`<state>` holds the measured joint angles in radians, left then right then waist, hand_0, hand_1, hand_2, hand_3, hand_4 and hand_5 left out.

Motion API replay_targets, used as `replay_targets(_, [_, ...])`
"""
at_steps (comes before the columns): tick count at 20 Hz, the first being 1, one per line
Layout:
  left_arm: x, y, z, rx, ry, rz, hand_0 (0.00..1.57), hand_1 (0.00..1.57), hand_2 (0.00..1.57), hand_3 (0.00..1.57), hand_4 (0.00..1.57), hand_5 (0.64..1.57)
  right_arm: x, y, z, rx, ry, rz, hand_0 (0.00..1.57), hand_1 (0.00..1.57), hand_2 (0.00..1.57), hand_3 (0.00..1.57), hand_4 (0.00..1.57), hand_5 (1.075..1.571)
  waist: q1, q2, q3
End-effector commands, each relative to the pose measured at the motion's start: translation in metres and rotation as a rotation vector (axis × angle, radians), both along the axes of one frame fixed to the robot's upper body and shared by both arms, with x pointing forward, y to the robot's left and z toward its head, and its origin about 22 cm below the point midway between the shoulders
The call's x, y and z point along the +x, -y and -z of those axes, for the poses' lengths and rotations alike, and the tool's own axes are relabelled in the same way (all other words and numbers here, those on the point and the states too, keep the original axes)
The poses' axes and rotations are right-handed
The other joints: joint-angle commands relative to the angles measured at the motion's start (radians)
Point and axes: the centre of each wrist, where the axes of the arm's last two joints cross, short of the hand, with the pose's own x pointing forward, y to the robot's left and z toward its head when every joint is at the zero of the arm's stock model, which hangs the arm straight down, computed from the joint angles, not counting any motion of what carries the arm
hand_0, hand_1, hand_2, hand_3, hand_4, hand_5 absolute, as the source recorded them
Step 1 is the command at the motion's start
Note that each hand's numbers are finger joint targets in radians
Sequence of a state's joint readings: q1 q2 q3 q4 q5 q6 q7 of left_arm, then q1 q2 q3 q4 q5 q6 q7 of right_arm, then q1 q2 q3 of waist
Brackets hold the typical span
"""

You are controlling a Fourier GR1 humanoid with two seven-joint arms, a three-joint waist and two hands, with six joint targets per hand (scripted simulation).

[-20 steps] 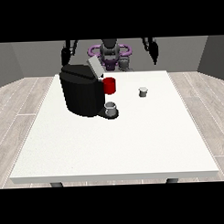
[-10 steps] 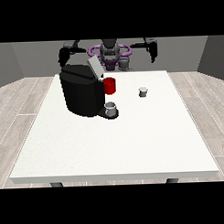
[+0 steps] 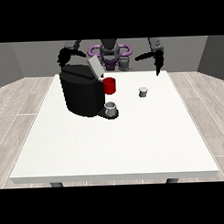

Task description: Insert the coffee pod into the coffee machine and close the lid

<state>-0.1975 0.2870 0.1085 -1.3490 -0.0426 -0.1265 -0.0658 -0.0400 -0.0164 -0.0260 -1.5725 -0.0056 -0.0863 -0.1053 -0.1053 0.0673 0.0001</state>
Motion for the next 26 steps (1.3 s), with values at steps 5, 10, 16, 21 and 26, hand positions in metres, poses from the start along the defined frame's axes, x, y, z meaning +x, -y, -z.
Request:
replay_targets(5, [0.035,-0.021,0.004,0.057,-0.08,-0.075,0.0,0.0,0.0,0.0,0.0,1.571,0.007,-0.016,-0.016,-0.007,0.045,-0.066,0.0,0.0,0.0,0.0,0.12,1.571,-0.057,0.082,-0.0004])
replay_targets(10, [0.046,-0.014,0.017,0.102,-0.102,-0.084,0.0,0.0,0.0,0.0,0.0,1.571,0.014,-0.021,-0.02,0.023,0.048,-0.051,0.0,0.0,0.0,0.0,0.26,1.571,-0.054,0.11,-0.0004])
replay_targets(16, [0.055,-0.016,0.017,0.228,-0.162,-0.02,0.0,0.0,0.0,0.0,0.0,1.571,0.029,-0.014,-0.019,0.001,0.0,0.003,0.0,0.0,0.0,0.0,0.4,1.571,-0.019,0.102,-0.0003])
replay_targets(21, [0.06,0.002,0.028,0.291,-0.181,0.011,0.1,0.1,0.5,0.0,0.0,1.571,0.038,-0.01,-0.011,-0.006,-0.069,0.011,0.0,0.0,0.0,0.0,0.39,1.571,0.0,0.091,-0.0002])
replay_targets(26, [0.065,-0.002,0.032,0.344,-0.201,-0.034,0.81,0.81,0.85,0.5,0.0,1.571,0.039,-0.017,0.0,-0.044,-0.056,0.026,0.0,0.0,0.0,0.0,0.42,1.571,-0.007,0.128,-0.0003])
